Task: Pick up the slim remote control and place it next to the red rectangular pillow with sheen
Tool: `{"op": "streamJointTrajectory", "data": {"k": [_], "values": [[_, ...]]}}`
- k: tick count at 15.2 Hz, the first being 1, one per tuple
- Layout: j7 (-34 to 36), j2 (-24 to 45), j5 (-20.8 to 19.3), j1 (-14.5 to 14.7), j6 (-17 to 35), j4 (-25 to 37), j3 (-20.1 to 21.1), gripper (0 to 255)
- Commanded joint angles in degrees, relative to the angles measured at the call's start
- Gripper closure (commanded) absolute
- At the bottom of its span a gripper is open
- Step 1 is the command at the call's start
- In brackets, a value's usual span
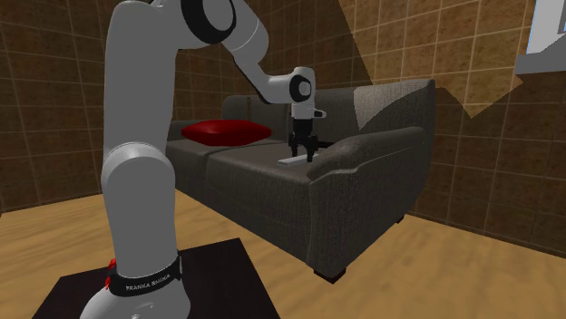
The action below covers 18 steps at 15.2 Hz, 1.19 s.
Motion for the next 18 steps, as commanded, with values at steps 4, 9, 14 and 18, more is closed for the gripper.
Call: {"op": "streamJointTrajectory", "data": {"k": [4, 9, 14, 18], "values": [[0.0, 0.0, 0.0, 0.0, 0.0, 0.0, 0.0, 255], [0.0, 0.0, 0.0, 0.0, 0.0, 0.0, 0.0, 255], [-0.2, -0.8, 0.3, -0.1, -2.1, 1.4, 0.0, 255], [-0.3, -1.6, 0.6, -0.1, -5.0, 3.5, 0.1, 255]]}}
